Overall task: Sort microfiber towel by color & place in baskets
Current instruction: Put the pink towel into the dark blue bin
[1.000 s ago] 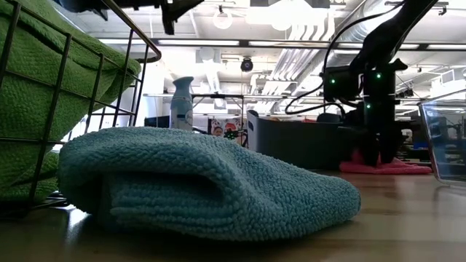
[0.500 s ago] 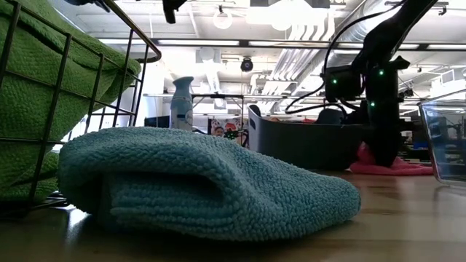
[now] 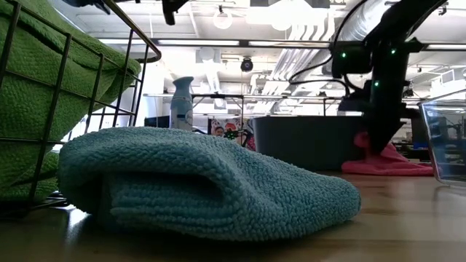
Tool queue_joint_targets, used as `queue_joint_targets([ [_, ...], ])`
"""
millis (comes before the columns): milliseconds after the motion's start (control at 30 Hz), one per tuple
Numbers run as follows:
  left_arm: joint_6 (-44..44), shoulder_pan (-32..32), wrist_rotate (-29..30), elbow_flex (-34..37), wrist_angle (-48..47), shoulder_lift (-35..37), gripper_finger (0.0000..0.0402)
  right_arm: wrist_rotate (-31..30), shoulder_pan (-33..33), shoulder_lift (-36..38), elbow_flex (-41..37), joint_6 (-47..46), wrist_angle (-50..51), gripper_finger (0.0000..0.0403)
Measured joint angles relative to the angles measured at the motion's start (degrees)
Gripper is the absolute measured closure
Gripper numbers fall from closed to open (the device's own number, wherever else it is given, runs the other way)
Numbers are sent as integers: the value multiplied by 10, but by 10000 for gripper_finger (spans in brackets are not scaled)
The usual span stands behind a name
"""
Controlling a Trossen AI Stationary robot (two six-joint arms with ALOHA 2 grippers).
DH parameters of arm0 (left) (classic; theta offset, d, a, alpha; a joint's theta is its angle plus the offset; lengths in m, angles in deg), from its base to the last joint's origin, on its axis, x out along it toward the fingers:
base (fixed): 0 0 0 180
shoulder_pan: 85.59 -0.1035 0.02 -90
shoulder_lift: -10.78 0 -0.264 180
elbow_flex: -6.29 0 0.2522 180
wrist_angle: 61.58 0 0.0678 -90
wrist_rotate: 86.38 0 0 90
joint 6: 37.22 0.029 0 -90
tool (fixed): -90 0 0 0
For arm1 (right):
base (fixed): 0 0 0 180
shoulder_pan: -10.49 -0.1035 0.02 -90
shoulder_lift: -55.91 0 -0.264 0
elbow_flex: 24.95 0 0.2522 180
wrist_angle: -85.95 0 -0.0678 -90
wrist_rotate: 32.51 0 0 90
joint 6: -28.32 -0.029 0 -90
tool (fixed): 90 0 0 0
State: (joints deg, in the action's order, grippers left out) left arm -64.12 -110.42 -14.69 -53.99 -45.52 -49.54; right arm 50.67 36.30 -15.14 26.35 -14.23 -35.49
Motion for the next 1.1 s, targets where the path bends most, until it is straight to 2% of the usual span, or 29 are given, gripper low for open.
queue_joint_targets([
  [300, 0, -17, -7, 0, 0, 0, 156, 2, 0, 87, 0, -11, 26, 402],
  [467, 0, -25, -7, 0, 0, 0, 156, 61, -13, 126, 0, -23, 17, 402],
  [567, 0, -27, -7, 0, 0, 0, 156, 84, -47, 141, 0, -48, 18, 403],
  [833, 0, -27, -7, 0, -2, 0, 156, 82, -187, 130, 1, -151, 11, 403],
  [933, 0, -27, -6, 0, -2, 0, 156, 97, -245, 120, 0, -184, -45, 403],
  [1100, -9, -27, -4, 0, -2, 0, 156, 101, -319, 118, 1, -206, -260, 403],
])
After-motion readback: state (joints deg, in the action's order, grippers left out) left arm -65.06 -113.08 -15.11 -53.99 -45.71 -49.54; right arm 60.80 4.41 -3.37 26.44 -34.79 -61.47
